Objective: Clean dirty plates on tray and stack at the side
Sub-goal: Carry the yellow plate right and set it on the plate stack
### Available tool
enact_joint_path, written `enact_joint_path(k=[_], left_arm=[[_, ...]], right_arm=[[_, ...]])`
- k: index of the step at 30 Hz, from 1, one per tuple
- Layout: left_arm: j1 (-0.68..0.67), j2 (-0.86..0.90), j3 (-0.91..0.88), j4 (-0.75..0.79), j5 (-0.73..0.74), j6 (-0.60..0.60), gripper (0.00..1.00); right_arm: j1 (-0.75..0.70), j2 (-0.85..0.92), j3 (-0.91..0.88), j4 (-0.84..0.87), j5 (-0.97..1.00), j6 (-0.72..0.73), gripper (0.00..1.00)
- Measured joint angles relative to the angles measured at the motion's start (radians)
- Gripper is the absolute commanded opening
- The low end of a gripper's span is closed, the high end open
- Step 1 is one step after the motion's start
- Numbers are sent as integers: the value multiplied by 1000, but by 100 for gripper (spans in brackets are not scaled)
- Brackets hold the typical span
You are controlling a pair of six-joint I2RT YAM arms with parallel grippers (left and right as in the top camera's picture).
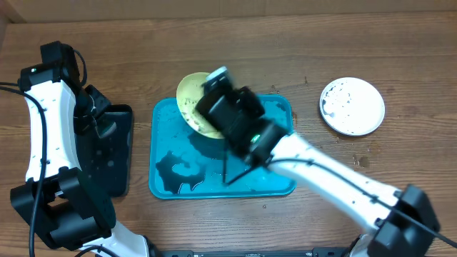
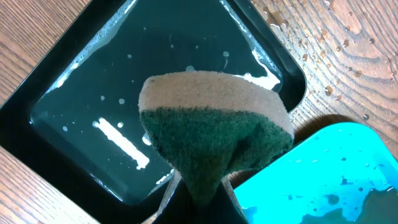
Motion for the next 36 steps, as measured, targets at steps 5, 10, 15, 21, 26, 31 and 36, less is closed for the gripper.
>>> enact_joint_path(k=[5, 10, 15, 21, 26, 31, 36], left_arm=[[0, 0, 0, 1, 0, 0, 4], [0, 0, 0, 1, 0, 0, 4], [0, 0, 0, 3, 0, 0, 4], [0, 0, 0, 5, 1, 0, 4], [0, 0, 0, 13, 12, 0, 4], [0, 0, 0, 18, 23, 0, 4], [0, 0, 0, 19, 23, 0, 4]], right_arm=[[-294, -90, 0, -71, -390, 119, 4], [-665, -158, 2, -241, -584, 237, 4], [-938, -150, 2, -372, -639, 303, 4], [-1146, -140, -51, -334, -645, 365, 4], [-1203, -129, -187, -185, -625, 444, 4], [-1201, -121, -315, -66, -623, 489, 4], [-1201, -121, -377, 2, -623, 516, 4]])
